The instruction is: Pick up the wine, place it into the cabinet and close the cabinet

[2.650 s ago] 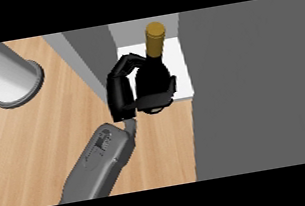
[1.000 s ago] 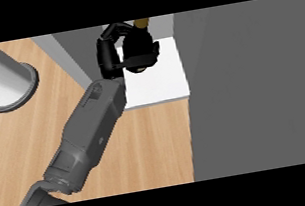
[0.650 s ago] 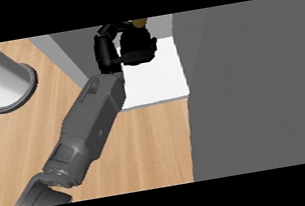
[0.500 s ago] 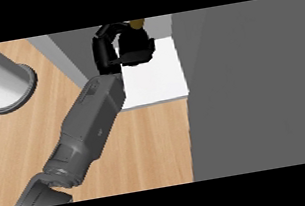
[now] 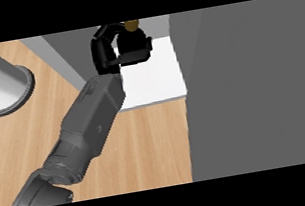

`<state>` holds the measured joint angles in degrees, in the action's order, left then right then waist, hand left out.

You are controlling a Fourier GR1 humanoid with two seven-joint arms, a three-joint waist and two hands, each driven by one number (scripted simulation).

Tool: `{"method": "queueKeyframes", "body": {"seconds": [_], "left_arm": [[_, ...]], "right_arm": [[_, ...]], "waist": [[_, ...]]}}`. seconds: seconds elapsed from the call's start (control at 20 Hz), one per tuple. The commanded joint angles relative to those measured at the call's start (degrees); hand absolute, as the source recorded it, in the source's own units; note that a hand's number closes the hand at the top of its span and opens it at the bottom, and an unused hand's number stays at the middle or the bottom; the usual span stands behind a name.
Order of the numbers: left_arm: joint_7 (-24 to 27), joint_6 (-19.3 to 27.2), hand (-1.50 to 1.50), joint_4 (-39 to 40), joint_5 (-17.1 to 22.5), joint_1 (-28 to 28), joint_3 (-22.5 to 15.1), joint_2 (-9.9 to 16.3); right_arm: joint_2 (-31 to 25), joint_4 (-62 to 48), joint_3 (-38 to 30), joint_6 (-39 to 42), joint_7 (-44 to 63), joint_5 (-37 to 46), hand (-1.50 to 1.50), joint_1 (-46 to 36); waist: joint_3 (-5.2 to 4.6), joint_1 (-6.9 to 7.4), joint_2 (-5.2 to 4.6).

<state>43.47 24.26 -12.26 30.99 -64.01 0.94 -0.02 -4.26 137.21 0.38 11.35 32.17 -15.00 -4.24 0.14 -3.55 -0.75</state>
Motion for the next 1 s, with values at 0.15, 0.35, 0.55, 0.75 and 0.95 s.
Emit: {"method": "queueKeyframes", "body": {"seconds": [0.15, 0.35, 0.55, 0.75, 0.95], "left_arm": [[-0.18, 3.2, 1.5, 4.18, 0.25, -2.37, 1.28, 0.02], [1.26, 1.08, -1.5, 5.39, -1.19, 0.2, 1.11, 1.17], [0.52, 3.93, -1.5, 7.0, -2.51, -0.56, 0.51, 0.95], [-1.61, 2.83, -1.5, 7.78, -3.59, -1.15, -0.04, 2.42], [0.3, 5.62, -1.5, 8.66, -4.71, 0.07, -0.58, 1.04]], "right_arm": [[-2.19, 5.69, -1.94, 0.73, 2.74, -4.57, -1.5, 0.92], [0.42, 3.83, 2.73, -1.08, 1.96, 0.84, -1.5, 0.03], [-1.16, 4.45, -0.26, -0.52, 1.87, -1.75, -1.5, -0.37], [0.42, 4.31, 1.61, -1.74, 1.17, 0.4, -1.5, 0.96], [-0.23, 2.05, 0.75, -0.72, 0.04, -0.63, -1.5, 0.23]], "waist": [[-0.16, -0.79, -0.36], [-0.22, 0.3, -0.4], [-0.18, -0.31, -0.5], [-0.19, -0.25, -0.48], [-0.19, -0.47, -0.72]]}}
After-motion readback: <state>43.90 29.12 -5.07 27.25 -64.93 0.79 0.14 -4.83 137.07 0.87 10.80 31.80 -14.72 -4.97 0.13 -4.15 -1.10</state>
